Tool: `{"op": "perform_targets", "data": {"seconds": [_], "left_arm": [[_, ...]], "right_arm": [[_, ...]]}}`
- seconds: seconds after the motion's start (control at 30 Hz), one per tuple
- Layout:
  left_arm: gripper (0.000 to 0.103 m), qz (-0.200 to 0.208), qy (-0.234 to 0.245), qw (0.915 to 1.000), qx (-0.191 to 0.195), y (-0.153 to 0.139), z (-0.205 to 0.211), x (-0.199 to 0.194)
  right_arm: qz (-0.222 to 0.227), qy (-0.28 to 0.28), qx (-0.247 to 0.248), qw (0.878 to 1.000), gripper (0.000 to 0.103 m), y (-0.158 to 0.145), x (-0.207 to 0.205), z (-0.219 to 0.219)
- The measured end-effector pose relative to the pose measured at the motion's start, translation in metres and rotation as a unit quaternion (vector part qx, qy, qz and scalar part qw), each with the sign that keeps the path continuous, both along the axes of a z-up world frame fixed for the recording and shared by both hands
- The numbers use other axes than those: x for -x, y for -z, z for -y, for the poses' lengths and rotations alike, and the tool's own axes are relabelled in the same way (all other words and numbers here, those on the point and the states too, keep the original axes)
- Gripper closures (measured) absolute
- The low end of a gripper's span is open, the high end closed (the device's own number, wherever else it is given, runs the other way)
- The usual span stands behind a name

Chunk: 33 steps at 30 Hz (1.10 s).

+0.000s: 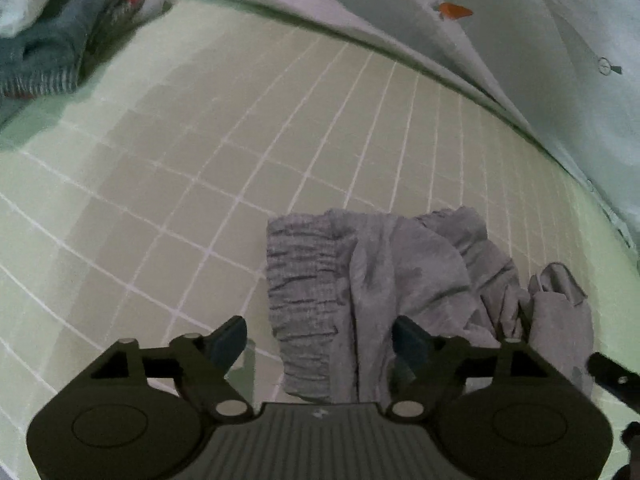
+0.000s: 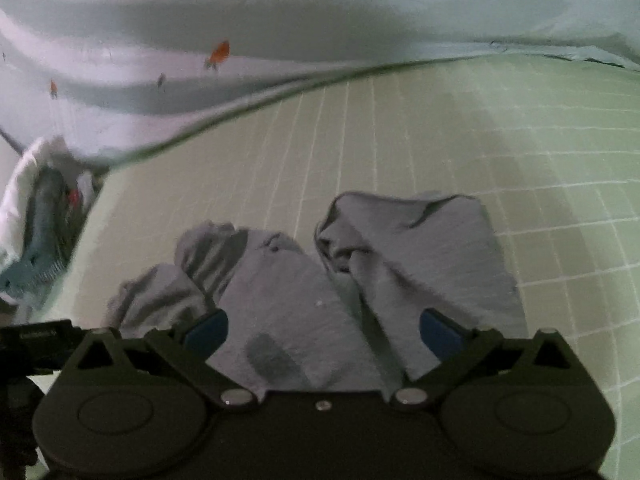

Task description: Fold clothes

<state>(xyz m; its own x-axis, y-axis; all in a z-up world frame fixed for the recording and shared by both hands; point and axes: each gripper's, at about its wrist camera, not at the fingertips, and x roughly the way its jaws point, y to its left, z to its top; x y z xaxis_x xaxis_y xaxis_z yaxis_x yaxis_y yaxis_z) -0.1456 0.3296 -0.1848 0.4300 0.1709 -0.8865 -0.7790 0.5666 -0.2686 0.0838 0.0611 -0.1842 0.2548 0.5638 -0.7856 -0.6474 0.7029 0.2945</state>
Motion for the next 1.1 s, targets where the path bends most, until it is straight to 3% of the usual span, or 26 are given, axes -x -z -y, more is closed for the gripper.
{"op": "perform_targets", "data": {"seconds": [0.1,0.13,0.17,0.33,0.53,0.63,0.67,0.7,0.8,0.87,0.97,1.03,1.1], "left_arm": [[0.025,0.007,-0.005,0.9998,0.018,0.008,-0.001,-0.002],[0.031,0.01,-0.007,0.9997,0.023,0.009,-0.001,-0.003],[0.036,0.012,-0.006,0.9996,0.025,0.009,-0.001,-0.003],[0.041,0.011,-0.009,0.9996,0.026,0.008,0.001,-0.003],[0.047,-0.002,-0.005,0.9997,0.026,0.009,0.004,-0.006],[0.048,-0.007,-0.003,0.9997,0.021,0.009,0.004,-0.008],[0.049,-0.009,-0.002,0.9998,0.02,0.009,0.005,-0.008],[0.049,-0.01,-0.003,0.9997,0.021,0.009,0.004,-0.009],[0.049,-0.014,-0.007,0.9996,0.026,0.01,0.003,-0.008],[0.049,-0.014,-0.007,0.9996,0.025,0.01,0.004,-0.007],[0.049,-0.016,-0.01,0.9995,0.026,0.01,0.004,-0.006],[0.049,-0.017,-0.014,0.9993,0.03,0.011,0.004,-0.005],[0.049,-0.018,-0.016,0.9992,0.033,0.012,0.004,-0.004]], "right_arm": [[-0.007,0.012,0.034,0.999,0.001,0.004,-0.005,-0.011],[-0.008,0.018,0.045,0.999,0.001,0.005,-0.007,-0.014],[0.002,0.01,0.041,0.999,0.001,0.004,-0.008,-0.013],[0.046,0.048,0.051,0.997,0.002,0.003,-0.028,-0.001],[0.013,0.046,0.086,0.995,0.031,0.031,-0.049,0.005],[0.027,0.025,0.096,0.995,0.058,0.036,-0.048,0.003],[0.037,0.017,0.093,0.995,0.086,0.032,-0.049,0.003],[0.048,0.008,0.09,0.995,0.095,0.029,-0.05,0.004],[0.102,0.008,0.075,0.992,0.096,0.006,-0.062,0.006],[0.155,0.029,0.065,0.985,0.096,-0.018,-0.076,0.012],[0.25,0.095,0.043,0.963,0.096,-0.071,-0.105,0.031],[0.317,0.15,0.035,0.936,0.096,-0.106,-0.124,0.047],[0.349,0.207,0.02,0.914,0.095,-0.128,-0.14,0.065]]}}
